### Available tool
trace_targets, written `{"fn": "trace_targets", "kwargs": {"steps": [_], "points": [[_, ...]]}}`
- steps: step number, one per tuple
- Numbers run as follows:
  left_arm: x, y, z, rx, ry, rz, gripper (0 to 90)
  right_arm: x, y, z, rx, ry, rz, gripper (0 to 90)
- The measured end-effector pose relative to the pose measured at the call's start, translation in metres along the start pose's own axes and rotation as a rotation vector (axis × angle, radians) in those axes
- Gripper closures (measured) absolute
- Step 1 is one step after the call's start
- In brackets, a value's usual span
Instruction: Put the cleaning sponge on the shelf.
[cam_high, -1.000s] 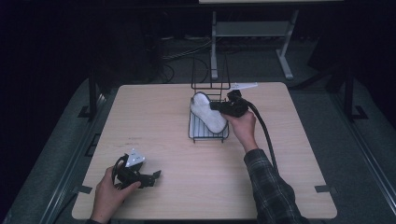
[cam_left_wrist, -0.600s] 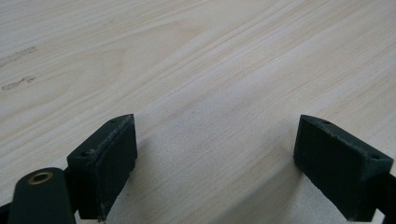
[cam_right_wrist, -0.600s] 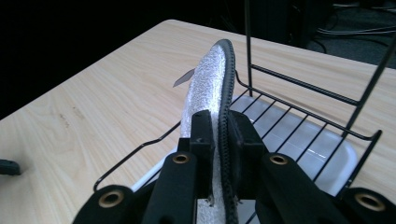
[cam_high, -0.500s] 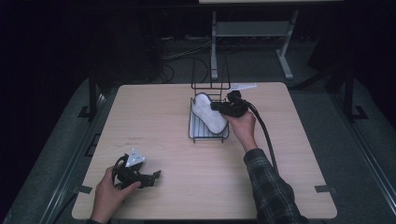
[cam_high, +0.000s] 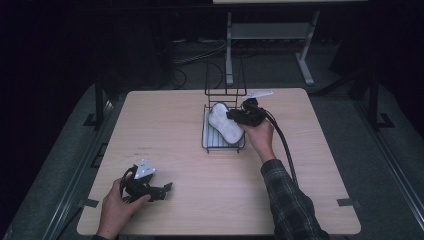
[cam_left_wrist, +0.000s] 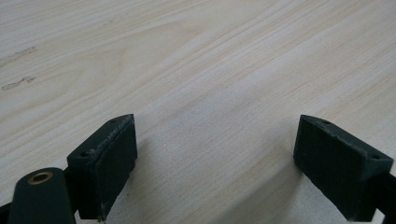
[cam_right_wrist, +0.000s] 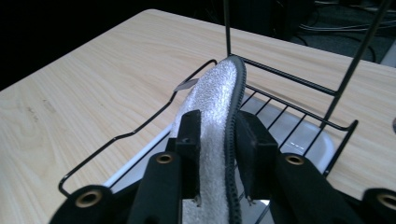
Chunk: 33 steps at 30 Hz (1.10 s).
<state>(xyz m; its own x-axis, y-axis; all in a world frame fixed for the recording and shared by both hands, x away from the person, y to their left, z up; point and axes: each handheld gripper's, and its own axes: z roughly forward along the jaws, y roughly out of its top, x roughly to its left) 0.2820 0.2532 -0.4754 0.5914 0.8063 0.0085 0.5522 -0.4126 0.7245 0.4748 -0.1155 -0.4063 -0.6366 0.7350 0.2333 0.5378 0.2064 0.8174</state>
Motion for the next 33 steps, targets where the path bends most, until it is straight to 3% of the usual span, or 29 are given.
{"fn": "trace_targets", "kwargs": {"steps": [7, 13, 16, 22, 29, 33], "points": [[0.0, 0.0, 0.0, 0.0, 0.0, 0.0, 12.7, -0.003, -0.001, -0.001, 0.009, -0.037, -0.018, 60.5], [0.0, 0.0, 0.0, 0.0, 0.0, 0.001, 12.7, -0.006, -0.001, -0.005, 0.009, -0.056, -0.027, 59.3], [0.0, 0.0, 0.0, 0.0, 0.0, 0.0, 12.7, -0.008, -0.003, -0.009, -0.001, -0.056, -0.032, 65.7], [0.0, 0.0, 0.0, -0.001, -0.001, -0.001, 12.7, -0.017, -0.014, -0.02, 0.034, -0.048, -0.032, 89.6], [0.0, 0.0, 0.0, -0.001, -0.001, -0.001, 12.7, -0.022, -0.024, -0.031, 0.044, -0.038, -0.028, 89.8], [0.0, 0.0, 0.0, -0.001, -0.001, -0.001, 12.7, -0.019, -0.03, -0.029, 0.066, -0.024, -0.056, 89.8]]}}
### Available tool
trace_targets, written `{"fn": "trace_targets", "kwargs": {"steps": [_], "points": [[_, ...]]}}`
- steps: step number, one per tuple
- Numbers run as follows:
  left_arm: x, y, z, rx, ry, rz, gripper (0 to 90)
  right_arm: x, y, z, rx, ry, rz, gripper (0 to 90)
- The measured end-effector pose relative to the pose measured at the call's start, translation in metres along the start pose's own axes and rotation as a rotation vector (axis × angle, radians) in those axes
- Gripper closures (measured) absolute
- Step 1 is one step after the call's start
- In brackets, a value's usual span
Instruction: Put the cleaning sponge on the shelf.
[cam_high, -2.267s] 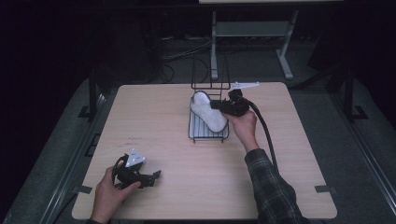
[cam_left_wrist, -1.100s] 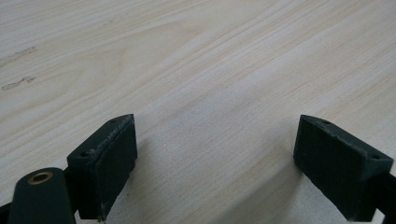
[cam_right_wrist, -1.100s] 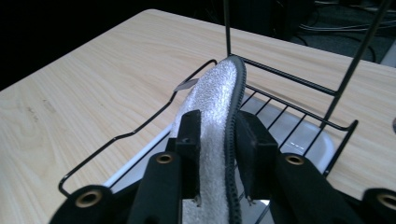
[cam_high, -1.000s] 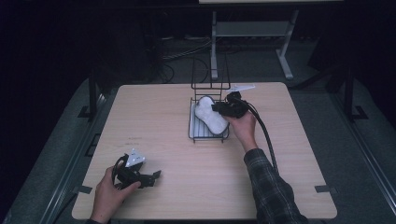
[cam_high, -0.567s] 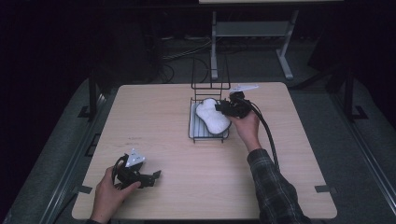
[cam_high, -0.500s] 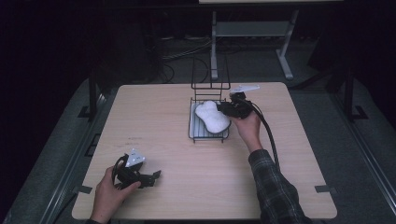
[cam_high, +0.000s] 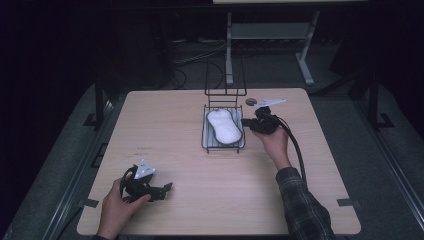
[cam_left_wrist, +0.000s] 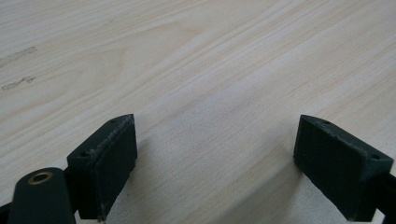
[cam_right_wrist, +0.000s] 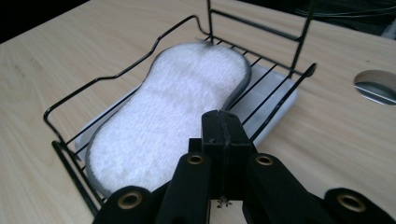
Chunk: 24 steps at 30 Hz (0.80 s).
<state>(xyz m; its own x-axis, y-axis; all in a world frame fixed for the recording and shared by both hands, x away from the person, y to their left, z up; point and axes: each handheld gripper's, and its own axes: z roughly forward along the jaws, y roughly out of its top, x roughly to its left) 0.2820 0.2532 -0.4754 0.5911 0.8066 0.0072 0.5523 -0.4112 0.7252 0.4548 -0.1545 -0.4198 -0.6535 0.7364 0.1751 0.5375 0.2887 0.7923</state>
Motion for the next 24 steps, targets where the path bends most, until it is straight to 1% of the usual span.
{"fn": "trace_targets", "kwargs": {"steps": [4, 9, 13, 16, 17, 18, 24], "points": [[0.0, 0.0, 0.0, 0.0, 0.0, 0.0, 12.7, 0.009, -0.005, 0.007, 0.034, 0.013, -0.029, 89.8], [0.0, 0.0, 0.0, 0.0, 0.0, 0.0, 12.7, 0.018, -0.011, 0.016, 0.071, 0.028, -0.052, 89.8], [0.0, 0.0, 0.0, 0.0, 0.0, 0.0, 12.7, 0.025, -0.011, 0.017, 0.072, 0.055, -0.069, 89.8], [0.0, 0.0, 0.0, 0.0, 0.0, 0.0, 12.7, 0.029, -0.011, 0.018, 0.072, 0.063, -0.084, 89.8], [0.0, 0.0, 0.0, 0.0, 0.0, 0.0, 12.7, 0.032, -0.01, 0.018, 0.074, 0.069, -0.096, 89.8], [0.0, 0.0, 0.0, 0.0, 0.0, 0.0, 12.7, 0.033, -0.01, 0.017, 0.073, 0.071, -0.094, 89.8], [0.0, 0.0, 0.0, 0.0, 0.0, 0.0, 12.7, 0.028, -0.013, 0.005, 0.053, 0.061, -0.081, 89.7]]}}
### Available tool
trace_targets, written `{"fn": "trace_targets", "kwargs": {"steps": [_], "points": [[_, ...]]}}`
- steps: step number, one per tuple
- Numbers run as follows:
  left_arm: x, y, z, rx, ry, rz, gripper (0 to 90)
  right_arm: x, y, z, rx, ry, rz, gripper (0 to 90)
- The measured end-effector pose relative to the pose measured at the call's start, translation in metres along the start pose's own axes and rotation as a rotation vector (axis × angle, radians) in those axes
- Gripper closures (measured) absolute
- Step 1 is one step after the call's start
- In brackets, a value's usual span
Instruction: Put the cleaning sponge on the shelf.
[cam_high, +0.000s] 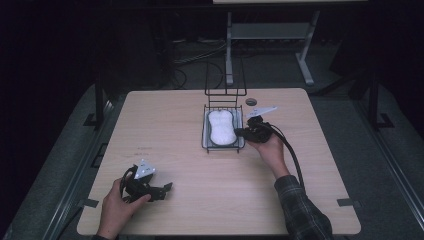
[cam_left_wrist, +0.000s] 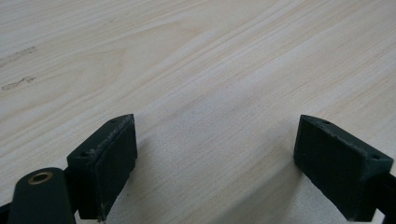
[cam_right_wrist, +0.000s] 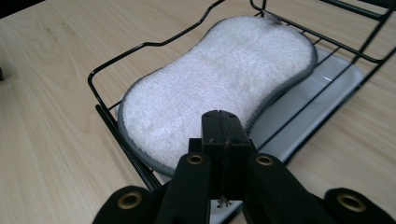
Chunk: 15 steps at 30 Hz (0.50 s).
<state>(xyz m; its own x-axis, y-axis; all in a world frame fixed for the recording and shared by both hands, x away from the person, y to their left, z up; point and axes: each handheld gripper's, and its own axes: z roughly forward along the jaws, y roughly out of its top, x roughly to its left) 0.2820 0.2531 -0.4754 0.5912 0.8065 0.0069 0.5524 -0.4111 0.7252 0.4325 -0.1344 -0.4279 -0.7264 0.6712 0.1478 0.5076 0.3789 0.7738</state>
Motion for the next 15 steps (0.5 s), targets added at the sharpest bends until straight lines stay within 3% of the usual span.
{"fn": "trace_targets", "kwargs": {"steps": [3, 9, 15], "points": [[0.0, 0.0, 0.0, 0.0, 0.0, 0.0, 12.7, -0.003, -0.004, -0.008, -0.01, -0.012, 0.006, 89.3], [0.0, 0.0, 0.0, 0.0, 0.0, 0.0, 12.7, -0.005, -0.009, -0.025, -0.03, -0.025, 0.022, 79.7], [0.0, 0.0, 0.0, 0.0, 0.0, 0.0, 12.6, -0.009, -0.017, -0.044, -0.042, -0.053, 0.052, 61.2]]}}
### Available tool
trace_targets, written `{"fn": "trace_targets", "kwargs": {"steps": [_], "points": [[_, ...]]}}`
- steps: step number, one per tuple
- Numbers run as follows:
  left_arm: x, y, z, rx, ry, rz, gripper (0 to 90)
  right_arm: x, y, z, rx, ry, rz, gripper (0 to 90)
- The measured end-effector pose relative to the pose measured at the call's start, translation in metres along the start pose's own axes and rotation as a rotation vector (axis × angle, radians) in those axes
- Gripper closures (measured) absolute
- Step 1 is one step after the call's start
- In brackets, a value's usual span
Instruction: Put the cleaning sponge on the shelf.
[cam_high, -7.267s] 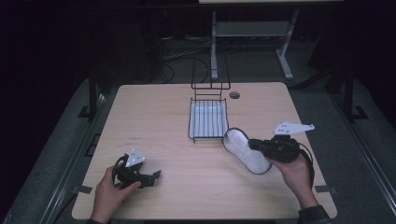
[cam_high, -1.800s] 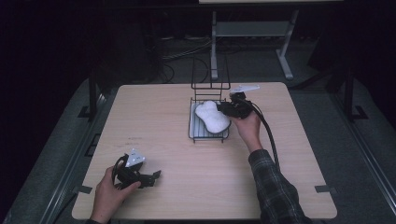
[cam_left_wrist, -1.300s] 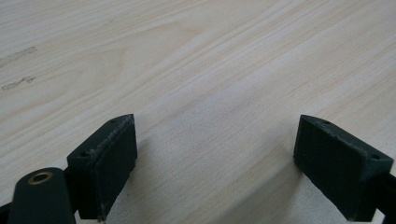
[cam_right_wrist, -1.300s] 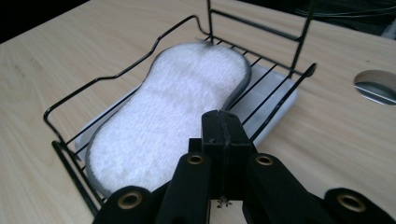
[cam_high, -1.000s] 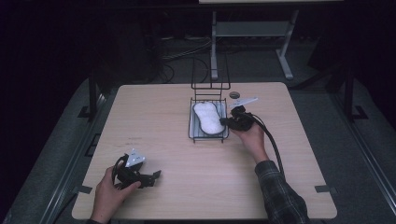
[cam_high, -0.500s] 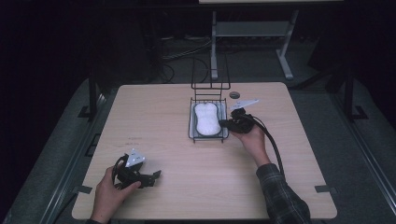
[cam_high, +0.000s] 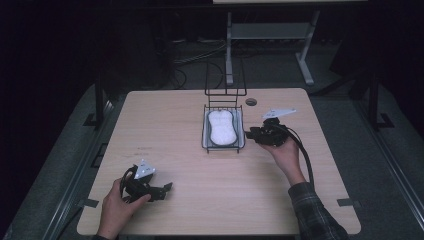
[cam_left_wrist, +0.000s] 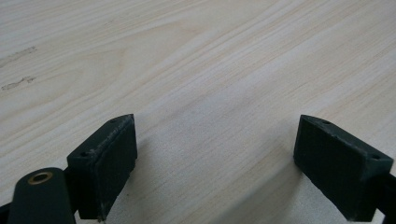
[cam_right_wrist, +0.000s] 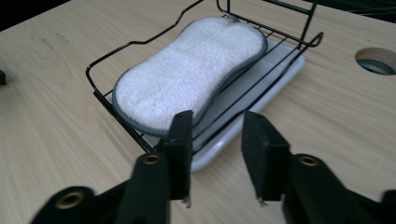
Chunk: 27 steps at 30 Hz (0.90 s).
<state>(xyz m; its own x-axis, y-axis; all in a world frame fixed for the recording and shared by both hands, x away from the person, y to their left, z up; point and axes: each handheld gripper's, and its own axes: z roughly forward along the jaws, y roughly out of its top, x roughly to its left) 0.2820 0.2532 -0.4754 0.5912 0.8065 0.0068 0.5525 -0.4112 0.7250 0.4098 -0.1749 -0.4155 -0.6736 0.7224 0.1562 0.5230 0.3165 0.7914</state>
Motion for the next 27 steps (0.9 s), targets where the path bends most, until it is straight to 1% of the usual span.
{"fn": "trace_targets", "kwargs": {"steps": [3, 6, 8, 11, 19, 25, 26, 27], "points": [[0.0, 0.0, 0.0, 0.0, 0.0, 0.0, 12.7, -0.001, -0.006, -0.008, 0.001, -0.014, 0.006, 51.6], [0.0, 0.0, 0.0, 0.0, 0.0, 0.0, 12.7, -0.001, -0.013, -0.016, 0.008, -0.03, 0.007, 44.5], [0.0, 0.0, 0.0, 0.0, 0.0, 0.0, 12.7, -0.001, -0.017, -0.021, 0.022, -0.034, 0.016, 41.8], [0.0, 0.0, 0.0, 0.0, 0.0, 0.0, 12.7, -0.001, -0.023, -0.028, 0.034, -0.053, 0.002, 39.3], [0.0, 0.0, 0.0, 0.0, 0.0, 0.0, 12.7, 0.004, -0.043, -0.049, 0.067, -0.083, 0.003, 36.9], [0.0, 0.0, 0.0, 0.0, 0.0, 0.0, 12.7, 0.008, -0.059, -0.069, 0.064, -0.109, 0.003, 32.8], [0.0, 0.0, 0.0, 0.0, 0.0, 0.0, 12.7, 0.008, -0.062, -0.072, 0.067, -0.108, 0.011, 31.8], [0.0, 0.0, 0.0, -0.001, 0.0, 0.0, 12.7, 0.007, -0.064, -0.075, 0.083, -0.107, 0.02, 29.6]]}}
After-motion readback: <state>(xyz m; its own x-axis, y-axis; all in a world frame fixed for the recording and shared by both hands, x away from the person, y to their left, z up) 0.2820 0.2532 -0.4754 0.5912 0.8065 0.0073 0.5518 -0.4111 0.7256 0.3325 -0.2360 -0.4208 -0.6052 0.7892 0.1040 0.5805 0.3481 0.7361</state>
